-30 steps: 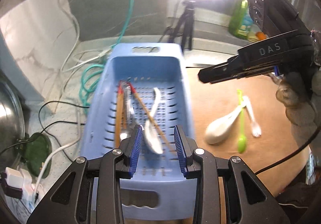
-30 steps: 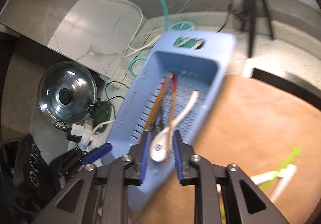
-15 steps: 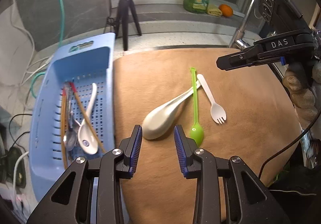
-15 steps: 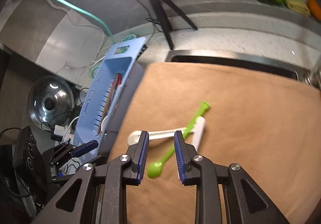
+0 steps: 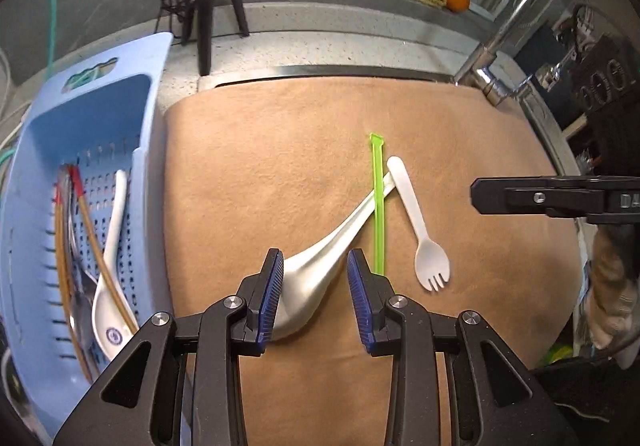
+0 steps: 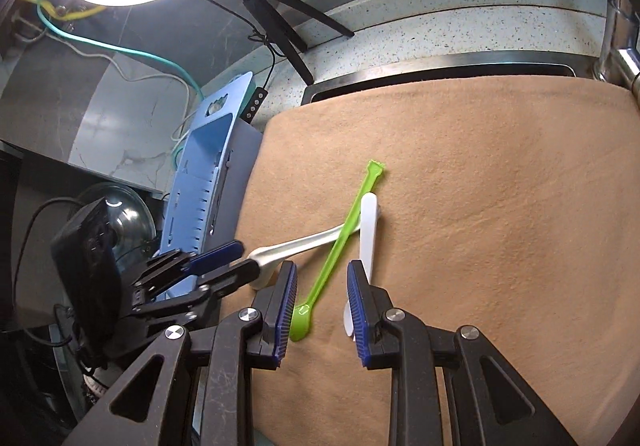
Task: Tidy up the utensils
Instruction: 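Move the left tool back over the pile and close on the white ceramic spoon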
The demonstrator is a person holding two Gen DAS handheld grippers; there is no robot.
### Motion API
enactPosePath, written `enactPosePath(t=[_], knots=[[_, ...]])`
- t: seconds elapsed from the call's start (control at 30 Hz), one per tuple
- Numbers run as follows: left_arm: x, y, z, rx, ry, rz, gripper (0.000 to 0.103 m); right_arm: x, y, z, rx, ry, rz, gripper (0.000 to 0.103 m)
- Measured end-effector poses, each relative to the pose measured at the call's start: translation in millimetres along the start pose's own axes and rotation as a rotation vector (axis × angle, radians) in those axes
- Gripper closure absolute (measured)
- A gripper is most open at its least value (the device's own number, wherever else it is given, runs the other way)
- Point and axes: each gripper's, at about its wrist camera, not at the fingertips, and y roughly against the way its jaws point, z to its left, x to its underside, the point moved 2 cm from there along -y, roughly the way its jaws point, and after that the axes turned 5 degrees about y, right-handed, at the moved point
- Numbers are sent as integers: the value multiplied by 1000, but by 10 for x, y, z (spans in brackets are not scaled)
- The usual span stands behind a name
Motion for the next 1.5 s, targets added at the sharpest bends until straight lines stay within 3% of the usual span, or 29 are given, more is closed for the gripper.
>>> enactPosePath(t=[0.23, 0.43, 0.63, 1.07, 1.2, 1.27, 1.4, 1.5], knots=[[-110, -210, -48, 15, -30, 77, 70, 30, 115, -88, -2, -22, -13, 79], [-16, -221, -155, 41, -50, 88, 70, 94, 152, -174, -6, -45, -4, 80], [122, -144, -294, 63, -46, 57, 76, 104, 116, -156, -7, -39, 9, 79], [332, 95, -395, 105, -7, -21, 76, 20, -108, -11, -35, -8, 56, 79], [435, 232, -322, 73, 8, -58, 76, 18, -188, -5, -47, -14, 78, 79], [501, 308, -284, 63, 21, -72, 72, 24, -231, 0, -48, -9, 91, 79], [634, 400, -247, -5, 4, -91, 52, 32, -326, -5, -33, -4, 109, 79], [698, 369, -249, -40, -11, -81, 52, 25, -403, -11, -29, -5, 120, 79]])
